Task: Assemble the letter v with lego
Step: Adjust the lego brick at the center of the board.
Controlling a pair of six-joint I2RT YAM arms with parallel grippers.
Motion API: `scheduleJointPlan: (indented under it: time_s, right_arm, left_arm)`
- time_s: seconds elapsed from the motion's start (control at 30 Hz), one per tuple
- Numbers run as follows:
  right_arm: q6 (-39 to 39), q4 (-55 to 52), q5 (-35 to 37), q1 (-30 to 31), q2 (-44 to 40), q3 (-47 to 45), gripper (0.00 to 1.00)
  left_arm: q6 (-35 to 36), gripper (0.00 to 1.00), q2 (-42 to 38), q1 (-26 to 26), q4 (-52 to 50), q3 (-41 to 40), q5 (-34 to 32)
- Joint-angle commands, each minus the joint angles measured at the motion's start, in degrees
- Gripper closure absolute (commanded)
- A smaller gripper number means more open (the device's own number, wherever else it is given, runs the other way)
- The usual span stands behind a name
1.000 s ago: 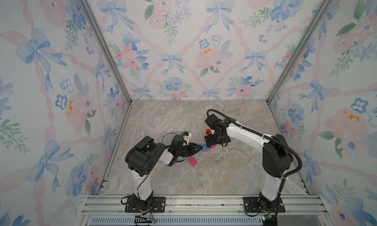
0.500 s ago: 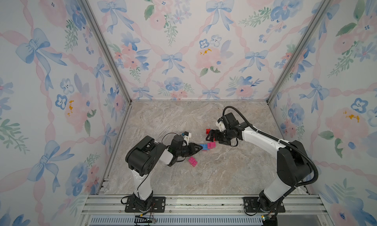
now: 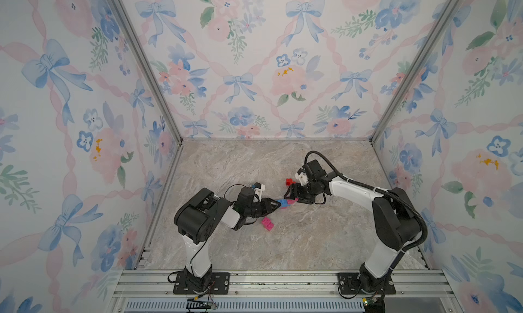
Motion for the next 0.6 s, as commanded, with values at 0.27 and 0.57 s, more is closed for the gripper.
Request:
scheduleJointPlan:
  time_s: [0.27,0.57]
  right_arm:
    - [-2.76,1.14,-1.16,0.43,3.66,1.6,0.38]
    - [-2.78,1.48,-2.03,0.58,4.2,2.13,0.43]
  left_arm:
    - [1.04,0.58,1.23,1.36,-4.03,-1.02,-0.31]
    - [1.3,0.53,1.21,1.54,-4.03,-0.22,0.98]
